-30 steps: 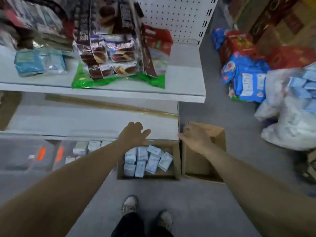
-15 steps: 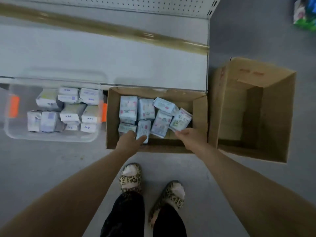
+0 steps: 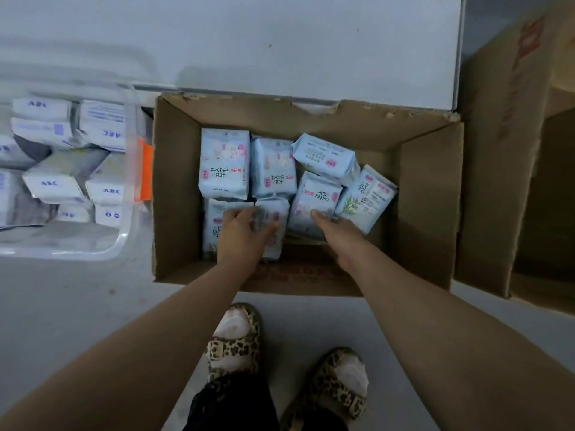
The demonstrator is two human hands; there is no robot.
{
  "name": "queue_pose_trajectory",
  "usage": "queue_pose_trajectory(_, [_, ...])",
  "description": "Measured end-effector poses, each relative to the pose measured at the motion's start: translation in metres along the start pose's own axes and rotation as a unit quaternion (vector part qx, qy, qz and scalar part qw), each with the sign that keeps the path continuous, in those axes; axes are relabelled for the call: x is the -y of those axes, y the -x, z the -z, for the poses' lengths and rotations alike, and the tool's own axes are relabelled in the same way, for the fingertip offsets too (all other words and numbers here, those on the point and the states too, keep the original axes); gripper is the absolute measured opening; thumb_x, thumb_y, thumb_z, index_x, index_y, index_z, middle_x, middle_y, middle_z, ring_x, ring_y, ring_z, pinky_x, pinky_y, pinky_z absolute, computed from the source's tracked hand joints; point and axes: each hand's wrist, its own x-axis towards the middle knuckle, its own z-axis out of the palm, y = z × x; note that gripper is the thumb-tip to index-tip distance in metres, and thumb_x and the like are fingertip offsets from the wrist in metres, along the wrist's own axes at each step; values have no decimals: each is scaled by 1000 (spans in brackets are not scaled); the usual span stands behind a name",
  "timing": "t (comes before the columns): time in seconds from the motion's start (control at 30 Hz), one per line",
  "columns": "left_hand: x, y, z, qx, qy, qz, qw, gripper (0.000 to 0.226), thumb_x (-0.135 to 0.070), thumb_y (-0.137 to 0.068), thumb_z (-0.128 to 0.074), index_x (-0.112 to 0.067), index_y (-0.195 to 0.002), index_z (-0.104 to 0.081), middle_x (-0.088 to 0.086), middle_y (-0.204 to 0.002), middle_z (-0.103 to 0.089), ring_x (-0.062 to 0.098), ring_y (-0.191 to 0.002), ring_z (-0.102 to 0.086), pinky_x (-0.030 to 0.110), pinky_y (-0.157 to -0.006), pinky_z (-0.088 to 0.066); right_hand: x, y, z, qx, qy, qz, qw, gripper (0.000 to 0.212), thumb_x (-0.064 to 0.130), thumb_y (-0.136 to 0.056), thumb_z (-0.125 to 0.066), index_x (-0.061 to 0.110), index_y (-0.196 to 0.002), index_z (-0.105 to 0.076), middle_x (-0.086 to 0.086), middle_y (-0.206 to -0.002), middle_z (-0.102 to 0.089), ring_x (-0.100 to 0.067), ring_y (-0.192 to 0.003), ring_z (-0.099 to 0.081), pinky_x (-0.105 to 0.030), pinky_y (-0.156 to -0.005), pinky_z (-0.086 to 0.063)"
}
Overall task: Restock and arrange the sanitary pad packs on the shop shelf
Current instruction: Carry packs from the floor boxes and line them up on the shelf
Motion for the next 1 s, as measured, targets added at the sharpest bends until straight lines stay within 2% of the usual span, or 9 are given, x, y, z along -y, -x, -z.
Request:
queue_pose_trajectory(0.1, [4, -3, 1, -14, 26, 8, 1000, 57, -49, -87, -70, -18, -134, -61, 8, -137, -45, 21, -113, -57, 32, -95, -46, -4, -10, -7, -23, -24, -11, 999, 85, 56, -80, -77, 15, -148, -46, -5, -145, -53, -29, -130, -51, -45, -111, -41])
queue_pose_trajectory(0.23, [5, -6, 3, -28, 48, 13, 998, 56, -51, -85, -71, -20, -131, -63, 7, -133, -47, 20, -107, -59, 41, -96, -53, -6, -17, -9, -21, -67, -7, 998, 78, 44, -79, -83, 14, -144, -51, -6, -143, -57, -27, -129, -53, -37, -99, -42])
queue_pose_trajectory(0.33, [5, -4, 3, -36, 23, 18, 999, 54, -53, -86, -69, -24, -131, -63, 5, -133, -47, 18, -107, -58, 32, -88, -50, -6, -11, -6, -32, -81, 6, 996, 79, 39, -74, -88, 14, -140, -55, -5, -134, -63, -25, -121, -59, -34, -93, -46])
queue_pose_trajectory(0.5, [0, 1, 5, -44, -25, 42, 998, 55, -57, -87, -67, -26, -131, -63, 5, -129, -52, 25, -111, -58, 37, -83, -49, -9, 18, 6, -11, -131, 13, 991, 67, 39, -64, -94, 21, -123, -65, 2, -116, -73, -20, -111, -67, -42, -105, -48])
queue_pose_trajectory(0.57, [-3, 4, 5, -38, -49, 56, 996, 56, -57, -88, -66, -27, -135, -60, 6, -126, -62, 27, -111, -60, 38, -81, -50, -9, 31, 16, -9, -154, 28, 988, 57, 33, -68, -92, 23, -119, -66, 2, -112, -75, -19, -105, -70, -44, -102, -52])
queue_pose_trajectory(0.63, [-7, 6, 1, -27, -69, 63, 995, 62, -55, -88, -67, -27, -141, -54, 8, -127, -65, 31, -117, -59, 42, -86, -49, -11, 38, 28, -13, -180, 45, 983, 59, 31, -68, -91, 23, -121, -65, 1, -112, -75, -18, -103, -71, -44, -99, -55])
queue_pose_trajectory(0.73, [-17, 7, -10, -15, -58, 88, 994, 76, -56, -84, -71, -25, -147, -42, 16, -135, -54, 37, -121, -54, 46, -90, -47, -15, 41, 43, -18, -204, 52, 977, 82, 39, -51, -93, 21, -125, -64, 0, -114, -75, -20, -105, -71, -44, -99, -54])
queue_pose_trajectory(0.83, [-26, 5, -24, -12, -29, 126, 992, 95, -55, -79, -76, -27, -154, -25, 19, -145, -31, 42, -124, -48, 48, -96, -44, -20, 35, 49, -23, -223, 46, 973, 98, 47, -35, -93, 21, -125, -65, 0, -111, -76, -22, -106, -71, -47, -103, -52])
queue_pose_trajectory(1.0, [-31, -6, -48, -30, 29, 167, 985, 112, -45, -73, -85, -26, -157, -13, 21, -157, -3, 44, -137, -35, 47, -110, -38, -20, 31, 46, -13, -229, 40, 972, 84, 40, -46, -90, 21, -124, -65, -1, -113, -75, -21, -107, -70, -47, -103, -51])
